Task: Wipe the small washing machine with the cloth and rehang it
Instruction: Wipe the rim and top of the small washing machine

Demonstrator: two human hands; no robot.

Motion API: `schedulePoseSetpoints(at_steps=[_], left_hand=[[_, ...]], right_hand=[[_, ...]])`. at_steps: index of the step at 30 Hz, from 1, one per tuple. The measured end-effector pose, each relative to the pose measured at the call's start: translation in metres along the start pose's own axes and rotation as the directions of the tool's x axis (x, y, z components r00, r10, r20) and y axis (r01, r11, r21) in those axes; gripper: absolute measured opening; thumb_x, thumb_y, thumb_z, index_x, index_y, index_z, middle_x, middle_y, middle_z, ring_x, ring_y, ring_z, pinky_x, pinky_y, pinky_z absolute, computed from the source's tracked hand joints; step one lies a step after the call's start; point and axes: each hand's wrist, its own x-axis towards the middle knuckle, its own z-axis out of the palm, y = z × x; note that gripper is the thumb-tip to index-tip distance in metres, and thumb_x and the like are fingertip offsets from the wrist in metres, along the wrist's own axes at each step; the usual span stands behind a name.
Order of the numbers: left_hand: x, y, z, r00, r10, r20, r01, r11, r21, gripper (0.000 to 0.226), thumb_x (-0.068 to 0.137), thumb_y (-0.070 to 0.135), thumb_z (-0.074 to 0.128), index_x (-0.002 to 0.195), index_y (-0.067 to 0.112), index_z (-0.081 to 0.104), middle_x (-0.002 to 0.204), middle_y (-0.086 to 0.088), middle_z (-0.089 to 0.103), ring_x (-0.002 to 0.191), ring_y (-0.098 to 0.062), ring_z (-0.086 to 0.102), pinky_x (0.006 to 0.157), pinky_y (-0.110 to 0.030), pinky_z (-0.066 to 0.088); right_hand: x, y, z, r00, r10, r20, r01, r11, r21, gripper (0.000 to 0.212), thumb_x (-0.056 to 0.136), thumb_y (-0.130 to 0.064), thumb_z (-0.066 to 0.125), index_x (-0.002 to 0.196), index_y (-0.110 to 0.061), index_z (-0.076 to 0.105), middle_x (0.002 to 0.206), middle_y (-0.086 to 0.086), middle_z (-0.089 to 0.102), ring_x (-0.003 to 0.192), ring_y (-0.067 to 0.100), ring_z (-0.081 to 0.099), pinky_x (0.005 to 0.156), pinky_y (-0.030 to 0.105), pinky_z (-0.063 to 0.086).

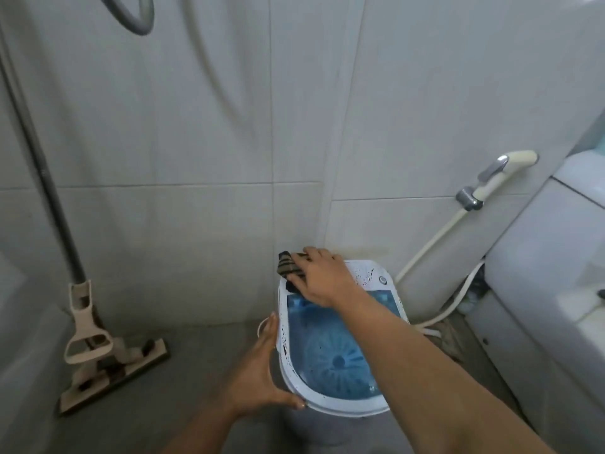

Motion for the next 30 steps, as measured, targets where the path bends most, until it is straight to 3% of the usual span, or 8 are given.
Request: schedulePoseSetpoints(at_steps=[4, 7, 12, 18, 30], left_hand=[[0.004, 0.002, -0.002, 1.000, 0.030, 0.009, -0.029, 0.999, -0.020, 0.160, 0.046, 0.076, 0.094, 0.163, 0.039, -0.009, 0.166, 0.034, -0.012, 0.156, 0.007, -0.008, 0.132, -0.036, 0.016], [0.004, 0.002, -0.004, 1.000, -0.004, 0.009, 0.004, 1.000, 0.020, 0.162, 0.044, 0.081, 0.090, 0.163, 0.041, -0.012, 0.168, 0.032, -0.014, 0.158, 0.003, -0.005, 0.131, -0.038, 0.021], [0.007, 0.003, -0.007, 1.000, -0.006, 0.005, 0.005, 0.996, 0.093, 0.164, 0.042, 0.089, 0.084, 0.162, 0.040, -0.018, 0.168, 0.029, -0.018, 0.158, 0.000, -0.005, 0.130, -0.038, 0.024], [0.009, 0.001, -0.008, 1.000, -0.013, 0.003, 0.013, 0.990, 0.137, 0.166, 0.041, 0.091, 0.082, 0.164, 0.034, -0.014, 0.171, 0.022, -0.015, 0.158, -0.001, -0.008, 0.132, -0.037, 0.015], [0.004, 0.016, -0.015, 0.998, -0.053, 0.022, 0.044, 0.952, 0.303, 0.166, 0.041, 0.096, 0.076, 0.165, 0.029, -0.012, 0.172, 0.015, -0.011, 0.160, -0.007, -0.005, 0.131, -0.033, 0.017]], right_hand=[[-0.009, -0.009, 0.025, 1.000, 0.020, -0.008, -0.020, 0.999, 0.041, 0.067, 0.103, -0.056, 0.020, 0.159, -0.020, 0.018, 0.169, 0.003, 0.012, 0.155, 0.030, 0.003, 0.122, 0.058, 0.008], [-0.002, -0.014, 0.022, 0.999, 0.049, -0.020, -0.048, 0.999, 0.017, 0.067, 0.103, -0.055, 0.020, 0.158, -0.018, 0.021, 0.167, 0.006, 0.018, 0.154, 0.032, 0.004, 0.121, 0.062, 0.000], [0.004, -0.015, 0.025, 0.997, -0.023, -0.070, 0.024, 1.000, 0.020, 0.059, 0.105, -0.051, 0.023, 0.158, -0.025, 0.020, 0.165, 0.006, 0.023, 0.152, 0.034, 0.015, 0.121, 0.059, 0.012], [0.001, -0.017, 0.039, 0.991, -0.011, -0.131, 0.022, 0.996, 0.087, 0.056, 0.105, -0.047, 0.026, 0.156, -0.024, 0.028, 0.163, 0.004, 0.030, 0.148, 0.032, 0.026, 0.122, 0.054, 0.016], [-0.037, -0.030, 0.043, 0.998, -0.021, -0.054, 0.027, 0.994, 0.109, 0.063, 0.103, -0.053, 0.030, 0.159, -0.026, 0.021, 0.167, 0.008, 0.016, 0.153, 0.033, 0.009, 0.123, 0.054, 0.001]])
